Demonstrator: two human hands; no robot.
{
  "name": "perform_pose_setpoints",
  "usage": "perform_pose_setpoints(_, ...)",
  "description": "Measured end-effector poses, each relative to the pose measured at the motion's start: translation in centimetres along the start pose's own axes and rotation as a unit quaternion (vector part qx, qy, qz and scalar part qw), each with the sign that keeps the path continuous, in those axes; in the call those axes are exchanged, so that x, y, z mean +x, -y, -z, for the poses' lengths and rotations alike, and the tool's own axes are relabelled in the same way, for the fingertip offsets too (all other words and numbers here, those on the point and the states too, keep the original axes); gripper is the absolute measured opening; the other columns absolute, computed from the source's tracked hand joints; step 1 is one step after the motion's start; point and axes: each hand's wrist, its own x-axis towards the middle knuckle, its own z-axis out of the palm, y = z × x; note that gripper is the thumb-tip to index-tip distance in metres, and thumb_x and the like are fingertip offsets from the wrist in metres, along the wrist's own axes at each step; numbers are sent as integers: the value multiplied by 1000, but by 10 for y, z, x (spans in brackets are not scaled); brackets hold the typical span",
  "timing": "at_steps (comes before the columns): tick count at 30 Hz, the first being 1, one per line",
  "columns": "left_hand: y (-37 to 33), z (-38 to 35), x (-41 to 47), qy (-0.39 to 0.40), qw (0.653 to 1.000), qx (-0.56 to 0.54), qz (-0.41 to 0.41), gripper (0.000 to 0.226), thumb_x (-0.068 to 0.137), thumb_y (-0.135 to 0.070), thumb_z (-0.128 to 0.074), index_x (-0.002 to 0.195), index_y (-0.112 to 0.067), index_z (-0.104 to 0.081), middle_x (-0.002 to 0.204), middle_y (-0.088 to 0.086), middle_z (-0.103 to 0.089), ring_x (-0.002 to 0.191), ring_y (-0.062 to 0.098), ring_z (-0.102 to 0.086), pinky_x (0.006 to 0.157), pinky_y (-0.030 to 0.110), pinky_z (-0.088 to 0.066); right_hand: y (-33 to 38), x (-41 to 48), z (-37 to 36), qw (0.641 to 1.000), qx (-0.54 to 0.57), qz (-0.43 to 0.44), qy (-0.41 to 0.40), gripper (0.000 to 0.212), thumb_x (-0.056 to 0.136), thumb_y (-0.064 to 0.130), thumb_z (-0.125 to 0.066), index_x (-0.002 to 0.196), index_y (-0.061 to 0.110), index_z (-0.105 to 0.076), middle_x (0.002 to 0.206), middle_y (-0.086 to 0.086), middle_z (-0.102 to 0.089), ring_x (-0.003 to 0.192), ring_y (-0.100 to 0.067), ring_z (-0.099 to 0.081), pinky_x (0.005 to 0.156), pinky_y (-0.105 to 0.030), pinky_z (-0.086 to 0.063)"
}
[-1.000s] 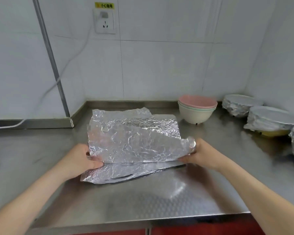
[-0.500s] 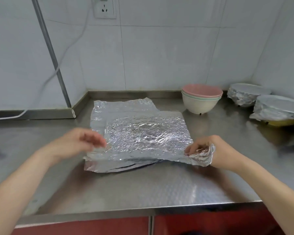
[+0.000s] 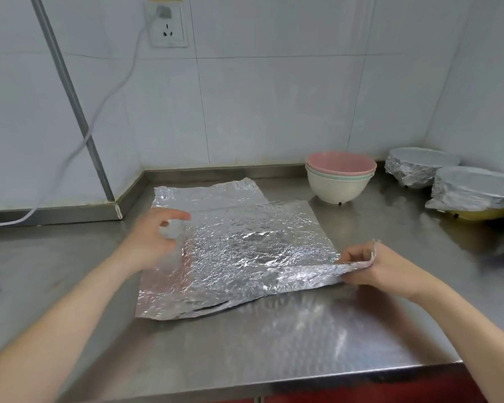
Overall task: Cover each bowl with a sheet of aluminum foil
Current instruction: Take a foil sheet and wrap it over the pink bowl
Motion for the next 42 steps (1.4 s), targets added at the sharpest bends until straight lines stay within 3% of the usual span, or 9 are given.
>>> perform_pose_setpoints(5,-3,33,-66,311,942,-108,-70,74,61,9,-45,124,-27,-61,132,-19,-57,129,-2,-45,105,14,-35,10,0,-1,1000,17,-5,15,31,56,19,-73,62,-6,-56,57,-3,-48,56,-11,-39,51,-21,-28)
perform_pose_setpoints(8,0,38,-84,388,915,-95,-53,83,71,6,-73,120,-58,-51,122,-50,-44,122,-22,-37,99,0,-28,13,3,1,999,39,0,27,16,64,0,-78,78,-1,-71,76,-7,-72,69,-9,-59,66,-27,-48)
perform_pose_setpoints(12,-7,16,-90,265,963,-51,4,37,56,-70,-76,74,-39,-67,79,-29,-66,77,-8,-61,80,13,-45,-4,14,5,999,27,-30,-15,38,59,15,-73,95,2,-71,99,-18,-72,96,-28,-68,95,-48,-48)
perform_pose_setpoints(19,-20,-23,-81,71,991,-85,80,43,90,-25,-66,56,-15,-42,35,-12,-32,30,3,-27,36,16,-19,-8,17,-2,994,55,-54,-75,36,70,38,-84,83,6,-74,82,-12,-71,76,-18,-55,73,-32,-40)
perform_pose_setpoints(22,-9,-30,-71,20,995,3,94,47,88,-35,-67,58,-7,-46,39,-7,-39,35,10,-37,43,24,-25,-22,28,-11,990,41,-60,-124,71,48,69,-82,88,11,-74,86,-21,-72,73,-18,-57,74,-35,-43)
perform_pose_setpoints(26,-12,-36,-68,-22,989,128,70,46,86,-40,-64,55,-11,-47,47,-1,-47,50,22,-49,49,30,-28,-14,32,-23,970,-104,-67,-208,18,81,32,-74,84,15,-73,78,-7,-73,77,-24,-65,70,-33,-46)
perform_pose_setpoints(36,-23,-48,-74,-72,967,234,70,40,83,-36,-63,55,-17,-41,61,-4,-51,71,29,-50,57,32,-32,-13,32,-47,921,-276,-105,-256,21,89,34,-58,79,16,-58,80,-6,-62,80,-33,-56,61,-33,-37)
perform_pose_setpoints(40,-27,-53,-75,-81,957,270,65,13,89,-33,-52,96,-24,-57,96,3,-70,94,32,-61,66,33,-41,-13,32,-48,914,-297,-119,-250,23,91,35,-56,80,16,-50,84,-8,-57,77,-31,-49,62,-33,-36)
perform_pose_setpoints(42,-29,-56,-76,-79,954,280,66,43,91,-33,-49,132,-25,-40,98,1,-71,97,32,-62,71,35,-43,-12,31,-48,910,-304,-123,-253,24,91,35,-56,78,15,-49,87,-10,-61,76,-31,-47,63,-34,-36)
